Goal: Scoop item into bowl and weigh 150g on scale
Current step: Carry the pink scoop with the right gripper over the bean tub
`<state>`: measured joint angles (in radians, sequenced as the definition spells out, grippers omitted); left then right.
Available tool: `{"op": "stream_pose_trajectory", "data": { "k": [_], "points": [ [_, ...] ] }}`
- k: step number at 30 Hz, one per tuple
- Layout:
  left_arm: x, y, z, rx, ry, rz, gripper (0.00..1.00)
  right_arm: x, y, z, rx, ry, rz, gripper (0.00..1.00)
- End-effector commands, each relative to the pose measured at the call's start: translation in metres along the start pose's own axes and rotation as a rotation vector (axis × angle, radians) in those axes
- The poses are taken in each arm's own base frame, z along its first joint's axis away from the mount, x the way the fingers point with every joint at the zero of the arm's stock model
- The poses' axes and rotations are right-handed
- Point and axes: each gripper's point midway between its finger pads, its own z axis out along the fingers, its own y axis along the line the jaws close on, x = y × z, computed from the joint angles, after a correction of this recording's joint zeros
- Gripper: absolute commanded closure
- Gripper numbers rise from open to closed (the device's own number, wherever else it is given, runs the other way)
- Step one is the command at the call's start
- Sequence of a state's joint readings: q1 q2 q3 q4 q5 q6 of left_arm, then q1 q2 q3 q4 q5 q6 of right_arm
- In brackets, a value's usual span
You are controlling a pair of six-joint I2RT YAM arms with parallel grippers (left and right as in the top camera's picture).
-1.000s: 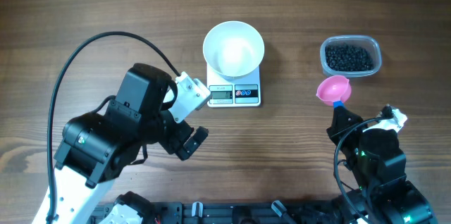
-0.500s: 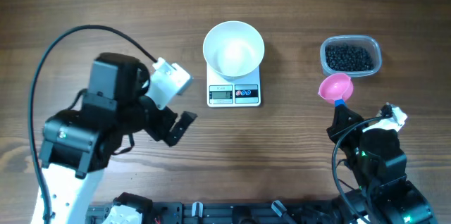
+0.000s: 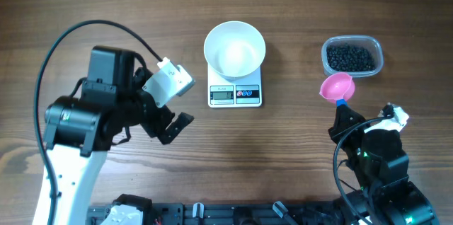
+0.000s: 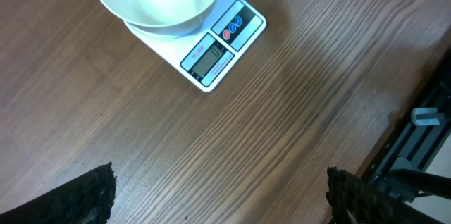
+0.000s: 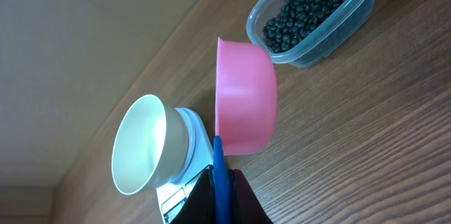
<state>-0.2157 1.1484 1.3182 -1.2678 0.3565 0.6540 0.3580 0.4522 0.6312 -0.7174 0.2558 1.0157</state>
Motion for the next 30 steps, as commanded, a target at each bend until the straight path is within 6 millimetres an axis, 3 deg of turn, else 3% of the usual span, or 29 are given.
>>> {"op": "stream_pose_trajectory", "data": {
  "k": [1, 13, 17, 20, 25, 30],
  "points": [
    [0.001, 0.01, 0.006, -0.015, 0.034, 0.013, 0.0, -0.009, 0.008, -0.006, -0.023, -0.027, -0.009, 0.96],
    [0.002, 0.01, 0.007, -0.013, 0.036, 0.013, 0.0, -0.009, 0.007, -0.006, -0.02, -0.025, -0.027, 0.96],
    [0.002, 0.01, 0.007, -0.013, 0.036, 0.012, 0.0, -0.01, 0.009, -0.006, -0.024, -0.033, -0.304, 0.95],
    [0.002, 0.01, 0.007, -0.013, 0.036, 0.013, 0.0, -0.011, 0.009, -0.01, -0.003, -0.013, -0.372, 0.95],
    [0.002, 0.01, 0.007, -0.013, 0.036, 0.013, 0.0, -0.015, 0.031, -0.008, 0.031, 0.079, -0.43, 0.95],
    [0.002, 0.01, 0.007, -0.013, 0.036, 0.012, 0.0, -0.024, 0.051, 0.012, 0.185, 0.212, -0.475, 0.95]
  ]
}}
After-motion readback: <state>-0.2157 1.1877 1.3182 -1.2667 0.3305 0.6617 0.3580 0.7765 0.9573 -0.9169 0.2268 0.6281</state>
